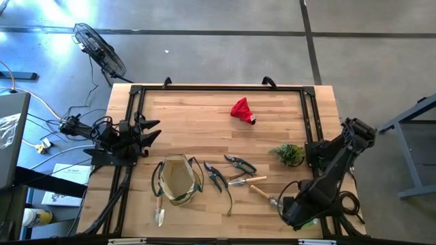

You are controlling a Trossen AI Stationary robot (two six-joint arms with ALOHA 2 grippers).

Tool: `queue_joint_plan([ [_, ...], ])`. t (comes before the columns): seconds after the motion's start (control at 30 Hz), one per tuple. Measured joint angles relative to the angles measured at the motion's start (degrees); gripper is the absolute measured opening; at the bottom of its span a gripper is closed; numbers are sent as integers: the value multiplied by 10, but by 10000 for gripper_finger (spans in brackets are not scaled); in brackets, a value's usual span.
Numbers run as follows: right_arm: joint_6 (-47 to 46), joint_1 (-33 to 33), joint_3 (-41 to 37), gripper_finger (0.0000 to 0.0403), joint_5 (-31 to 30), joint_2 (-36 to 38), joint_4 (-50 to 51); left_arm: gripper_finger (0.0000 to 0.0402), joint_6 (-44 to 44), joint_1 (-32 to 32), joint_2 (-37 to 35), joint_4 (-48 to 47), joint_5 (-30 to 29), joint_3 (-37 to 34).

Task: Pick & Place Garden tools in Gardening bag
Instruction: Put the green spray bottle into the brown gardening bag

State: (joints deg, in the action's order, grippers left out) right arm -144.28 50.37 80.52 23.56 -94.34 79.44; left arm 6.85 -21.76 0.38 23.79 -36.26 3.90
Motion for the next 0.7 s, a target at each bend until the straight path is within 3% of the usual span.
queue_joint_plan([
  [0.7, -4, 3, -1, 233, 14, -17, 38, 196, 2, 0, 0, 0, 10, 0],
])
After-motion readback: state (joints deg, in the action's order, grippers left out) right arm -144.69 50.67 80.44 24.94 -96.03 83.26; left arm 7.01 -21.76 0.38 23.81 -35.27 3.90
